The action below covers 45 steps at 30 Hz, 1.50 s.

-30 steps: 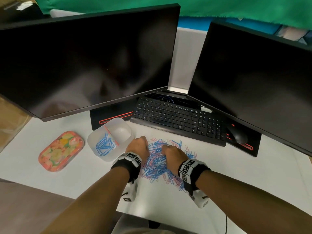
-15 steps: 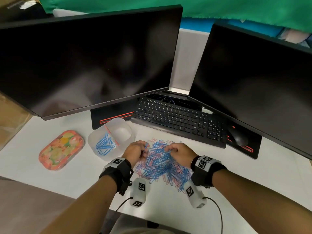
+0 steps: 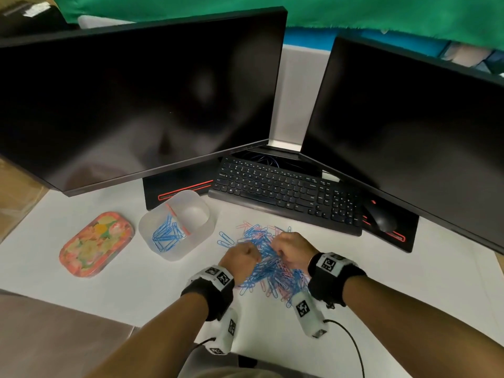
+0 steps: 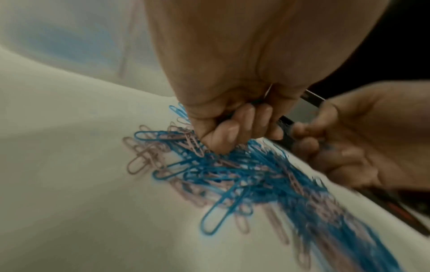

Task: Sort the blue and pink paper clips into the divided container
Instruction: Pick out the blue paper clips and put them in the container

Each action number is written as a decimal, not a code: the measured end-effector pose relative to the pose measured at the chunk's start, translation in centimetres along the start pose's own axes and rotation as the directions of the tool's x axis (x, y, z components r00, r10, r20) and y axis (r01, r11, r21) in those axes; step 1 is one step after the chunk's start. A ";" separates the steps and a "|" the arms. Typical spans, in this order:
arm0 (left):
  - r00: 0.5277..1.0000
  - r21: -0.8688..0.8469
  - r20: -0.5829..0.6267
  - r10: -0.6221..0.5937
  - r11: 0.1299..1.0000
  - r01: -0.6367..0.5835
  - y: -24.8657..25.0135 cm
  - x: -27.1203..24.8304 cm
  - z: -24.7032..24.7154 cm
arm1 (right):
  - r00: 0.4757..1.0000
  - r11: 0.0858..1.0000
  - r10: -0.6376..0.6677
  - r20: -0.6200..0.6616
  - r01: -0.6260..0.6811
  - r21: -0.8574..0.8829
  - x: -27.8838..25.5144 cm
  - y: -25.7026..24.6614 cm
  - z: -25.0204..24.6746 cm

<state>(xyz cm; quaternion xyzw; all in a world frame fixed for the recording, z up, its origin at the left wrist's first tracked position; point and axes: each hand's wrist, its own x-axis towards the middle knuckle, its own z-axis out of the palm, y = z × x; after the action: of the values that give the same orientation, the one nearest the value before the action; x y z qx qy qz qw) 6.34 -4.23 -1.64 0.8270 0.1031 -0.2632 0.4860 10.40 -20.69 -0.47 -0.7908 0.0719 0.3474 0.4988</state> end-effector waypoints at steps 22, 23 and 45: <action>0.980 0.189 -0.163 0.118 0.978 -0.086 -0.6 -0.3 -1.3 | 0.949 0.824 -0.311 -0.041 0.248 -0.509 -1.7 0.9 -0.5; 0.978 0.118 -0.185 0.092 0.991 -0.070 -0.5 -0.3 -1.7 | 0.963 0.881 -0.263 -0.062 0.213 -0.423 -1.6 0.5 -0.7; 0.838 -0.661 -0.433 -0.331 0.749 -0.045 -2.0 -5.1 -16.2 | 0.948 0.974 -0.050 0.315 -0.024 0.224 0.8 -15.3 11.7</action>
<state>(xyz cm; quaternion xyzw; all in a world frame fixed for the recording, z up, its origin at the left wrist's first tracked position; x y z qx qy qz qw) 6.63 11.07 5.93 0.6357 0.3817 -0.0130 0.6708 12.46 -3.14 7.26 -0.6632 0.0240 0.4568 0.5924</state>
